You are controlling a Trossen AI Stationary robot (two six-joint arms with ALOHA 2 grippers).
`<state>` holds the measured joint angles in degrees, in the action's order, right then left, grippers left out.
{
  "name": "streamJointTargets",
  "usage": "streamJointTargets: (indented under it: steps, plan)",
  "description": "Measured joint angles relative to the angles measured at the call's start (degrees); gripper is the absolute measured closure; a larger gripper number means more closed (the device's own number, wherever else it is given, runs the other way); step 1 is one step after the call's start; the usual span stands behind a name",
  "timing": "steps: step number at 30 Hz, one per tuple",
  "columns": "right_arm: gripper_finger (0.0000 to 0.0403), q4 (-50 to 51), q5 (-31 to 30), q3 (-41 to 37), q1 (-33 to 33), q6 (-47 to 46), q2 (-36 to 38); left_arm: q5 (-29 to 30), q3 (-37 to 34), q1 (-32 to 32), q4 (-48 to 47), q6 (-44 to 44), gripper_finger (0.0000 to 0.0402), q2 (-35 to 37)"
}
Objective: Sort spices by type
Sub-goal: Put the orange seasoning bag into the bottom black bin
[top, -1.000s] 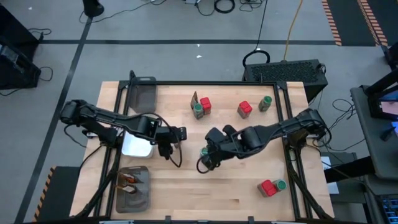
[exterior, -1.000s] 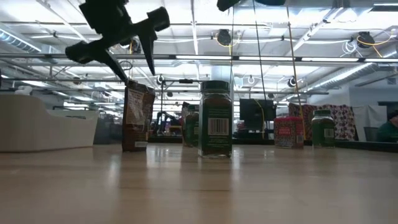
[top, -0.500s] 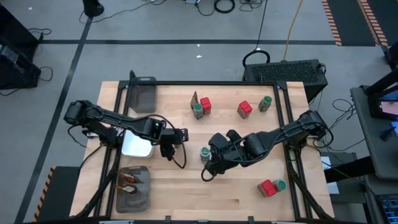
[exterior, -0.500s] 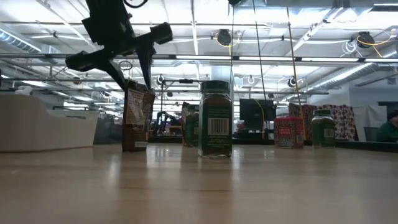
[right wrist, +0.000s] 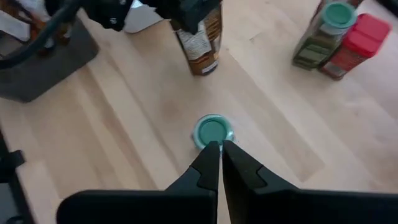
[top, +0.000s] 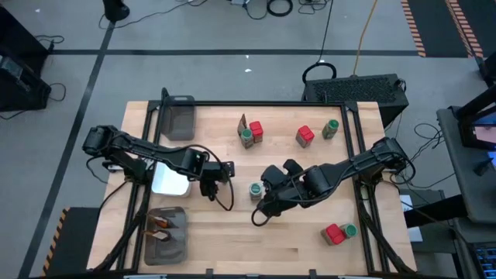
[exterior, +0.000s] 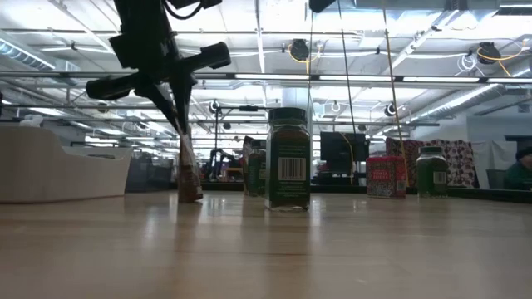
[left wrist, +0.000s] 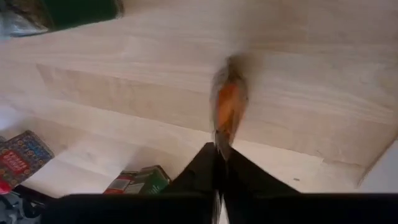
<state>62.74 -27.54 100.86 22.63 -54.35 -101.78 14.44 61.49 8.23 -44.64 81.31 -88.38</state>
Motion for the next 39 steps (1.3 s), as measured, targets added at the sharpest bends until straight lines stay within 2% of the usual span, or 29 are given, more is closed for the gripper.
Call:
streamJointTargets:
  steps: [5, 8, 15, 21, 28, 33, 39]
  plan:
    - [0.0403, 1.02, -1.51, 0.00, -0.02, 0.83, 0.00, 0.88, 0.61, 0.00, -2.87, -0.77, 0.0395, 0.04]
    - [0.0403, 0.98, -2.25, 0.00, -0.07, 1.47, 0.00, 1.11, 3.66, 0.06, -6.92, -5.45, 0.0397, 0.31]
    - [0.0403, 0.96, -3.03, -0.02, -0.07, 2.09, 0.00, -5.55, 15.88, 1.88, -21.56, -24.64, 0.0399, 3.34]
    - [0.0403, 0.82, -3.01, -0.02, -0.09, 1.59, 0.00, -11.20, 24.43, 5.33, -30.93, -50.21, 0.0400, 6.27]
    - [0.0403, 0.38, -2.99, -0.02, -0.06, -1.37, 0.00, -17.19, 28.20, 14.46, -38.63, -77.72, 0.0401, 10.73]
    - [0.0403, -1.43, -3.25, -0.02, -0.02, -1.93, -0.01, -20.29, 28.20, 24.72, -38.72, -93.85, 0.0401, 14.39]
    - [0.0403, -3.49, -5.53, -0.02, -0.15, -1.83, 0.00, -20.44, 28.20, 38.03, -38.24, -110.39, 0.0401, 15.06]
